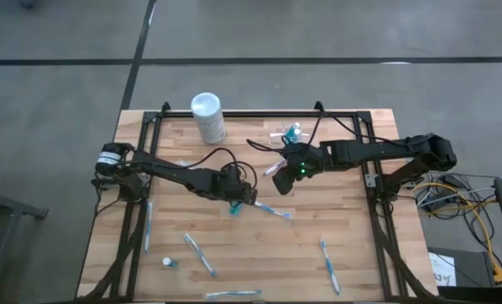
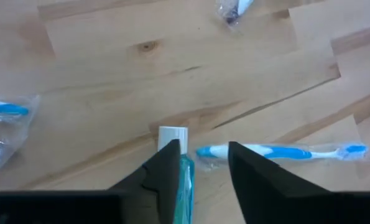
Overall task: Pick & Place toothbrushing station
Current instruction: Put the blue mouthwash into the middle of the transparent organizer
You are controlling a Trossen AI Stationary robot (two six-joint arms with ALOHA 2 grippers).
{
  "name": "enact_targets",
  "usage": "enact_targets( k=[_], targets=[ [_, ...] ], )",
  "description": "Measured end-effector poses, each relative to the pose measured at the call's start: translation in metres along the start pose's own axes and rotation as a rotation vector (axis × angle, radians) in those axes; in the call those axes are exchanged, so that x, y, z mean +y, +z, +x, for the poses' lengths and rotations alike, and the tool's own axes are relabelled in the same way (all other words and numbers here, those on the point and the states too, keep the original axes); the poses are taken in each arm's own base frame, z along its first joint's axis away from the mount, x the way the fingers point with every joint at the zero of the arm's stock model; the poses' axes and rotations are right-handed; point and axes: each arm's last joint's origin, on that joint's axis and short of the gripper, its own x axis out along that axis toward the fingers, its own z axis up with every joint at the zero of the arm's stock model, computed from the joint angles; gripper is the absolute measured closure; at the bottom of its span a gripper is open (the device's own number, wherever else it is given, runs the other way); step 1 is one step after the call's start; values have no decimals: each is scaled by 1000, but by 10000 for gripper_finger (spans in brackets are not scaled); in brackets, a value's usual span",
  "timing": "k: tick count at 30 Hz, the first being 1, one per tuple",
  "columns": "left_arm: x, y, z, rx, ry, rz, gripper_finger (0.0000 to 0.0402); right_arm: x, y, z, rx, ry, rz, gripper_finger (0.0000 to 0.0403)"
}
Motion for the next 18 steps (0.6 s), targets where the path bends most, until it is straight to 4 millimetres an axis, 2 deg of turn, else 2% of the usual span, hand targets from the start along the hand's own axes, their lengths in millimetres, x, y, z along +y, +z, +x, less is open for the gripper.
enact_targets(
  k=[7,9,18],
  targets=[
    [1,3,2,1,2,-22,195,0,0,0,0,0,0,275],
    [1,2,1,20,9,-67,190,0,0,0,0,0,0,275],
    [3,1,1,19,21,-54,188,0,0,0,0,0,0,275]
  ],
)
